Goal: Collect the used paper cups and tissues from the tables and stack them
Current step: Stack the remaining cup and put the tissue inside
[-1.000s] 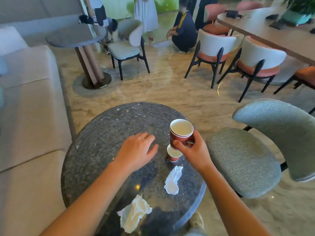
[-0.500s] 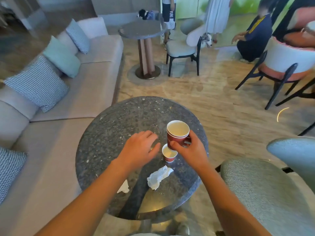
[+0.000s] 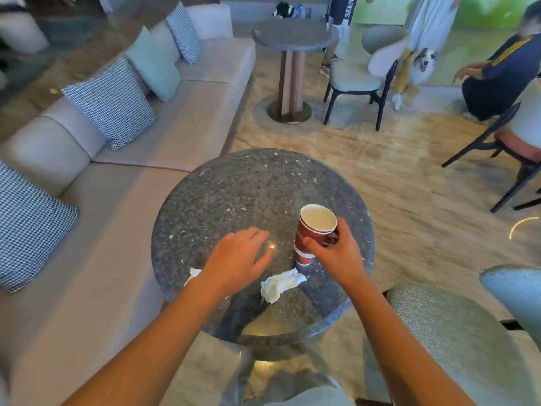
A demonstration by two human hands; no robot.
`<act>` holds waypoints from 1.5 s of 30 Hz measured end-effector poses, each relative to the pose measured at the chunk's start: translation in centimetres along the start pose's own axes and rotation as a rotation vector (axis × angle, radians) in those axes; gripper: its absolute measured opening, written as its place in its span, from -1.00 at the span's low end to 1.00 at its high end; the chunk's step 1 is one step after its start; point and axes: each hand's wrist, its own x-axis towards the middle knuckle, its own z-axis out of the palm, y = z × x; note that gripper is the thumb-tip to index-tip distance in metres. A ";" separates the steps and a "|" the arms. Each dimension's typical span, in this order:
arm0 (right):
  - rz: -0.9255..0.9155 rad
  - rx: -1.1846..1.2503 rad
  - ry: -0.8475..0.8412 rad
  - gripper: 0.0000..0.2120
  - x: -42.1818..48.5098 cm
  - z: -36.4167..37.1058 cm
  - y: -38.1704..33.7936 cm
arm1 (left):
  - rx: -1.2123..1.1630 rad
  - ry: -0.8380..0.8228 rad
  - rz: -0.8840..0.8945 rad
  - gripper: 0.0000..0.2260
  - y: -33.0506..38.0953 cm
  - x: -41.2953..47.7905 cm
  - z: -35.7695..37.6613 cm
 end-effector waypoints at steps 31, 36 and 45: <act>0.076 -0.061 -0.523 -0.20 9.1 -0.2 14.3 | -0.050 -0.081 -0.493 -0.63 5.8 1.8 8.8; 0.119 -0.006 -0.535 -0.26 9.0 0.6 15.0 | -0.068 -0.070 -0.528 -0.65 5.6 0.7 9.4; 0.188 0.031 -0.520 -0.18 8.3 0.6 15.7 | -0.072 -0.069 -0.556 -0.66 4.9 -0.6 9.0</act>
